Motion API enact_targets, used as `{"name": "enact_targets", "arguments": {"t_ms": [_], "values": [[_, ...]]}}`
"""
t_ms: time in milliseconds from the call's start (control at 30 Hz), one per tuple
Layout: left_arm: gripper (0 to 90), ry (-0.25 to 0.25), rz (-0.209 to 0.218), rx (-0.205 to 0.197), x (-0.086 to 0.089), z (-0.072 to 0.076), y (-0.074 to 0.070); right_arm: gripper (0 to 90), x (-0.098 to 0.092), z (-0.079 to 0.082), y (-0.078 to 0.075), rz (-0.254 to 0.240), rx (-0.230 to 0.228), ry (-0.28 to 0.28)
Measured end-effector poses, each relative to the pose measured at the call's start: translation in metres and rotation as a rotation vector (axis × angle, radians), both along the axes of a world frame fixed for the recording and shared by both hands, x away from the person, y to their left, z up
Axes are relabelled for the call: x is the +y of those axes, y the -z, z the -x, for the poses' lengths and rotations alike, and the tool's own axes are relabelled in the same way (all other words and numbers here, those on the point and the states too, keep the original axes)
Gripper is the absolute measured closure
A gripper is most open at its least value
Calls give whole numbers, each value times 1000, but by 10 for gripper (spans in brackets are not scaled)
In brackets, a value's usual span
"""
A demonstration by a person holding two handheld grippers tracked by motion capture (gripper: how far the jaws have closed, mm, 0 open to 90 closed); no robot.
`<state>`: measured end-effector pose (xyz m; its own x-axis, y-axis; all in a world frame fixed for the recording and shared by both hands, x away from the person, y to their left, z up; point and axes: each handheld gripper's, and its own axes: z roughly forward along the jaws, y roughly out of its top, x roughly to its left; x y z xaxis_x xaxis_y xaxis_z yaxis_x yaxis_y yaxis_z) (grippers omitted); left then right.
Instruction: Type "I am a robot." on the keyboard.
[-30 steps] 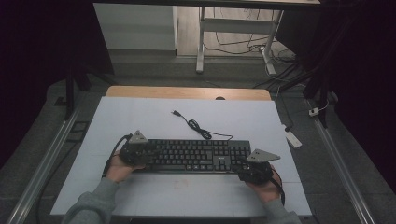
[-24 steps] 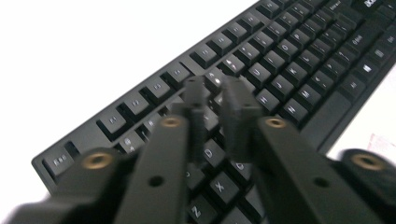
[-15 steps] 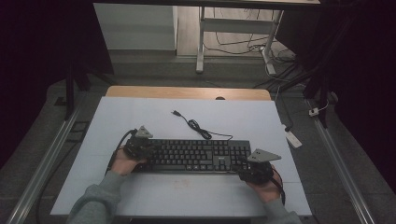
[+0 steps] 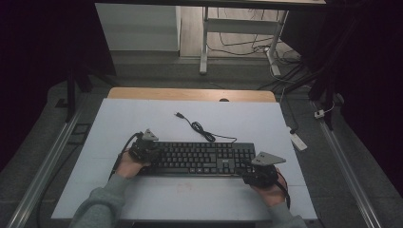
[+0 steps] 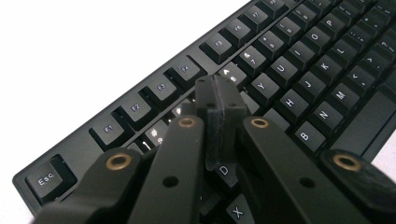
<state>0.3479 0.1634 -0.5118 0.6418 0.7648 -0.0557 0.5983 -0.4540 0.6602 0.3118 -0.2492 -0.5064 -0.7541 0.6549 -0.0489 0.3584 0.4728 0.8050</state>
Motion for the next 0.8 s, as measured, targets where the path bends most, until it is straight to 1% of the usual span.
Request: {"name": "enact_targets", "arguments": {"t_ms": [233,500,567,600,767,800], "values": [[888,9,-14,7,-3,-1,3,514,0,0,0,-3,2,-3],[888,8,-10,8,-4,0,4,514,0,0,0,1,0,0],[889,10,-13,13,-5,0,5,514,0,0,0,0,1,-2],[889,11,-21,16,-5,0,6,514,0,0,0,-2,1,-3],[889,11,-14,9,-5,1,5,514,0,0,0,0,-1,1],[889,16,4,-2,-4,3,2,514,0,0,0,0,-1,0]]}}
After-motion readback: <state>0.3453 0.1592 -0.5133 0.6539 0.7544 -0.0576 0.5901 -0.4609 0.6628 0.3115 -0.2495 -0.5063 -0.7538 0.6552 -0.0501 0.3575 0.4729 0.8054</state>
